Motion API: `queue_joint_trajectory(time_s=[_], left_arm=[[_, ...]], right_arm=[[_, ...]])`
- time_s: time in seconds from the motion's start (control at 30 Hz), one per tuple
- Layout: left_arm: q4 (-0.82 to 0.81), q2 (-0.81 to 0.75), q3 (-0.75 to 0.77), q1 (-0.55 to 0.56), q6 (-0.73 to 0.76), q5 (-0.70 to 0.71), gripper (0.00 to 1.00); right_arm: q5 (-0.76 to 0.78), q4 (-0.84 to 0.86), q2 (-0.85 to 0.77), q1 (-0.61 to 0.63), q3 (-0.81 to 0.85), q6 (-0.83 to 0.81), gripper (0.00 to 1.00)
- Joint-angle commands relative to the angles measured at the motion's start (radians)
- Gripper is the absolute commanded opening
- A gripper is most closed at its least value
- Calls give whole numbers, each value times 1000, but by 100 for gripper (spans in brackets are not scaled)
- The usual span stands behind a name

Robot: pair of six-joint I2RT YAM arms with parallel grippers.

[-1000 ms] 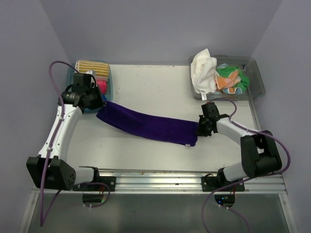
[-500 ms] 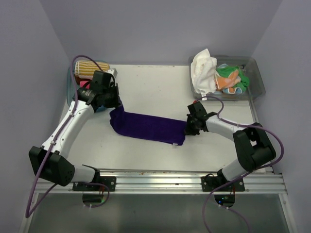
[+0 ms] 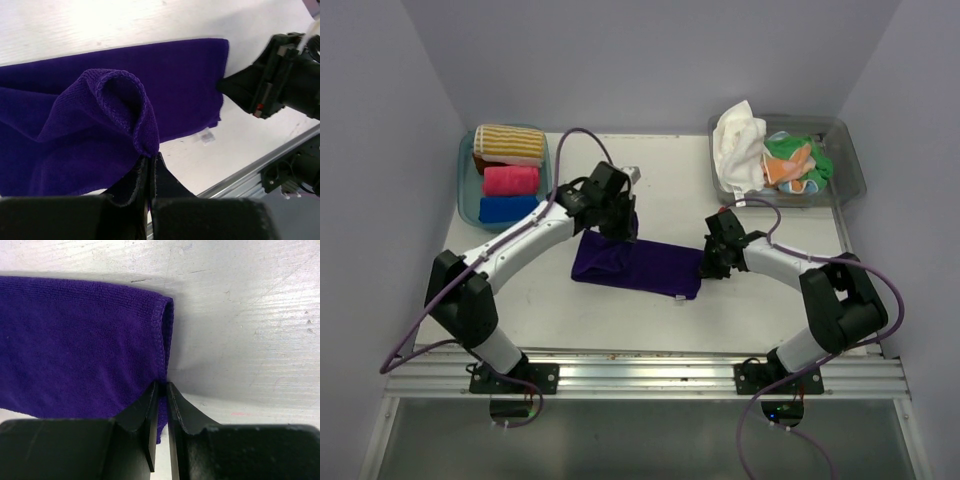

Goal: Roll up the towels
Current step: Fold the towel

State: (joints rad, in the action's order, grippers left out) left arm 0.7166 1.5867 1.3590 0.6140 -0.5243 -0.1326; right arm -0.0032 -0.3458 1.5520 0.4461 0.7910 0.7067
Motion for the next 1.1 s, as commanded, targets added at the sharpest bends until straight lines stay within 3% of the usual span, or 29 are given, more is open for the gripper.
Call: queue_joint_trajectory(time_s=[0.0,0.2,0.5,1.07], left_arm=[[-78,50,75,85,-63,-27,0],[-94,165,138,159,-98,-33,0],[-105,292,216,182,-117,-99,0],[-172,401,250,202,-197,-167,0]], right_arm=[[63,-79,30,6,-18,0,17],[62,-84,28,5,-15,-3,17],[69,-90,5,6,-33,0,18],[63,-81,2,6,-44,2,18]])
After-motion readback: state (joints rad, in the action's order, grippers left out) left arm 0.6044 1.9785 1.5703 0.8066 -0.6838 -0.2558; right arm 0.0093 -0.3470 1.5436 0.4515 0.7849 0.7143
